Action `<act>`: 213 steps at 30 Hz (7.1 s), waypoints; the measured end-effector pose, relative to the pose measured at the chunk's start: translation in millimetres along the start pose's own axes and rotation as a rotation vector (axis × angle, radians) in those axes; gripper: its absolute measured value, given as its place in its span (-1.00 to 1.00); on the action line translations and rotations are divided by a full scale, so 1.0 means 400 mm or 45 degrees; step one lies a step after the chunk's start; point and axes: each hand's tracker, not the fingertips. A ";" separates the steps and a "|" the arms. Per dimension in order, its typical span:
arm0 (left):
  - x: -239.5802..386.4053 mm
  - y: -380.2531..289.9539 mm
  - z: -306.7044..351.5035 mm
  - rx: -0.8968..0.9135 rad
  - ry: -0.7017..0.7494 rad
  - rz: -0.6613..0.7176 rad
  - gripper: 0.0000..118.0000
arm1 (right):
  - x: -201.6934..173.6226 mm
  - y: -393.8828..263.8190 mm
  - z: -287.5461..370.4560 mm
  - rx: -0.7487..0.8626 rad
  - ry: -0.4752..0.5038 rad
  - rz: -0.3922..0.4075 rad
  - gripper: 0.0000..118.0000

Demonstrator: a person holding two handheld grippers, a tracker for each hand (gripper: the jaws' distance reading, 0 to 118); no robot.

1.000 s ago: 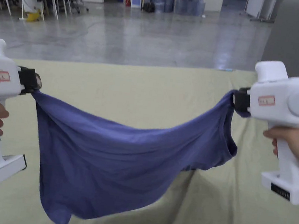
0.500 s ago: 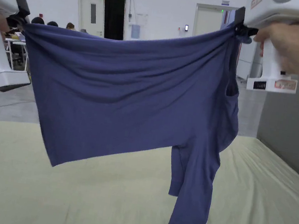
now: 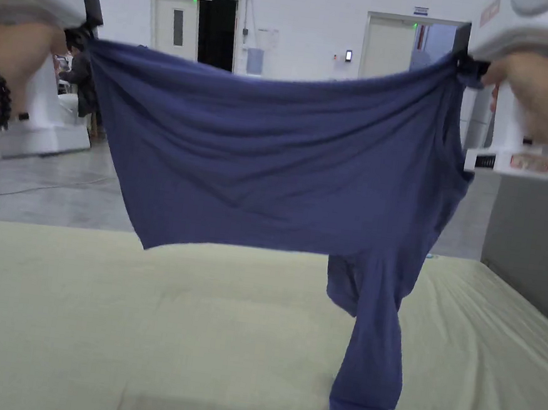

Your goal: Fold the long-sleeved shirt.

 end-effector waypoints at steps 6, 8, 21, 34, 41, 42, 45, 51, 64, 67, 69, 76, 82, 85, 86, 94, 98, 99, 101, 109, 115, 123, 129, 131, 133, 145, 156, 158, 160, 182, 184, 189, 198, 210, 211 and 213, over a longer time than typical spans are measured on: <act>-0.061 -0.203 -0.041 -0.121 0.033 -0.011 -0.96 | 0.030 -0.199 -0.049 -0.134 0.021 0.015 -0.85; -0.092 -0.232 -0.026 -0.149 0.010 0.045 -0.96 | 0.042 -0.230 -0.001 -0.121 0.048 0.021 -0.84; -0.196 -0.717 0.571 -0.269 -0.033 -0.052 -0.96 | 0.179 -0.760 0.568 -0.322 0.185 -0.034 -0.84; -0.283 -1.292 1.024 -0.834 0.092 -0.196 -0.96 | 0.188 -1.438 0.950 -1.040 0.188 0.287 -0.85; -0.336 -1.342 1.038 -0.863 0.098 -0.163 -0.88 | 0.182 -1.500 0.942 -1.102 0.109 0.311 -0.41; -0.342 -1.338 1.036 -0.855 0.089 -0.126 -0.55 | 0.187 -1.497 0.940 -1.099 0.108 0.287 0.37; -0.346 -1.319 1.035 -0.836 0.086 -0.088 0.99 | 0.199 -1.473 0.949 -1.118 0.097 0.258 1.00; -0.351 -1.256 1.027 -0.790 0.046 -0.022 0.65 | 0.229 -1.374 0.976 -0.913 0.065 0.103 0.63; -0.193 -1.102 0.802 -0.729 -0.066 -0.153 -1.00 | 0.189 -1.394 0.876 -0.975 0.139 0.055 -0.96; -0.168 -1.060 0.710 -0.718 -0.078 -0.144 -1.00 | 0.192 -1.393 0.854 -0.992 0.127 0.061 -0.96; -0.149 -1.047 0.683 -0.682 -0.059 -0.128 -1.00 | 0.186 -1.376 0.839 -0.979 0.137 0.064 -0.96; -0.153 -1.103 0.650 -0.718 -0.107 -0.050 -1.00 | 0.020 -1.179 0.481 -0.738 0.342 0.154 -0.76; -0.160 -1.141 0.650 -0.769 -0.105 -0.013 -1.00 | -0.164 -1.160 0.028 -0.854 0.374 0.209 0.80; -0.159 -1.161 0.658 -0.785 -0.102 -0.020 -1.00 | -0.218 -1.206 -0.118 -1.008 0.355 0.250 0.72; -0.162 -1.167 0.657 -0.793 -0.102 -0.024 -1.00 | -0.232 -1.225 -0.151 -1.026 0.338 0.268 0.61; -0.176 -1.202 0.651 -0.833 -0.094 0.005 -1.00 | -0.260 -1.321 -0.230 -1.122 0.219 0.354 0.10; -0.187 -1.202 0.658 -0.830 -0.091 0.018 -1.00 | -0.235 -1.317 -0.227 -1.140 0.231 0.249 -0.04; -0.184 -1.201 0.668 -0.827 -0.087 0.016 -1.00 | -0.229 -1.320 -0.229 -1.144 0.233 0.214 -0.16; -0.188 -1.197 0.677 -0.824 -0.083 0.019 -1.00 | -0.231 -1.302 -0.216 -1.148 0.224 0.191 -0.92; -0.186 -1.162 0.725 -0.784 -0.074 0.010 -1.00 | -0.223 -1.217 -0.138 -1.042 0.249 0.056 -0.92; -0.176 -1.130 0.776 -0.728 -0.085 0.025 -1.00 | -0.194 -1.087 -0.010 -0.933 0.279 0.080 -0.92; -0.160 -1.088 0.833 -0.661 -0.141 0.015 -1.00 | -0.075 -0.984 0.408 -0.694 0.426 0.084 -0.92; -0.156 -1.100 0.837 -0.655 -0.167 0.024 -1.00 | 0.009 -1.161 0.679 -0.911 0.526 0.088 -0.92; -0.154 -1.107 0.836 -0.661 -0.162 0.030 -1.00 | 0.007 -1.263 0.712 -1.032 0.506 0.124 -0.92; -0.153 -1.112 0.837 -0.674 -0.156 0.027 -1.00 | 0.001 -1.357 0.716 -1.112 0.459 0.158 -0.92; -0.151 -1.109 0.838 -0.674 -0.157 0.040 -1.00 | 0.077 -1.135 0.693 -0.745 0.361 0.091 0.97; -0.136 -1.127 0.803 -0.718 -0.146 0.031 -1.00 | 0.212 -1.163 0.240 -1.018 0.040 0.013 -0.09; -0.134 -1.131 0.793 -0.730 -0.144 0.024 -1.00 | 0.225 -1.201 0.204 -1.065 0.029 -0.013 0.63; -0.129 -1.134 0.786 -0.738 -0.139 0.021 -1.00 | 0.230 -1.226 0.180 -1.092 -0.007 -0.006 0.58; -0.131 -1.118 0.728 -0.771 -0.113 -0.001 -1.00 | 0.205 -1.331 0.153 -1.274 -0.081 0.061 -0.92; -0.136 -1.088 0.676 -0.766 -0.101 -0.005 -1.00 | 0.208 -1.333 0.154 -1.268 -0.074 0.076 -0.92; -0.151 -1.056 0.436 -0.848 0.009 -0.089 0.03 | 0.232 -1.348 0.153 -1.276 -0.050 0.006 -0.92; -0.169 -1.234 0.052 -1.307 0.107 -0.159 0.47 | 0.234 -1.355 0.142 -1.291 -0.028 0.022 -0.92; -0.120 -1.260 0.141 -1.354 0.050 -0.166 -0.96 | 0.188 -1.355 0.149 -1.281 -0.080 0.142 -0.91; -0.124 -1.249 0.162 -1.341 0.046 -0.131 -0.96 | 0.186 -1.343 0.159 -1.270 -0.080 0.151 -0.91; -0.117 -1.217 0.205 -1.233 0.083 -0.262 -0.96 | 0.177 -1.295 0.197 -1.214 -0.079 0.149 -0.92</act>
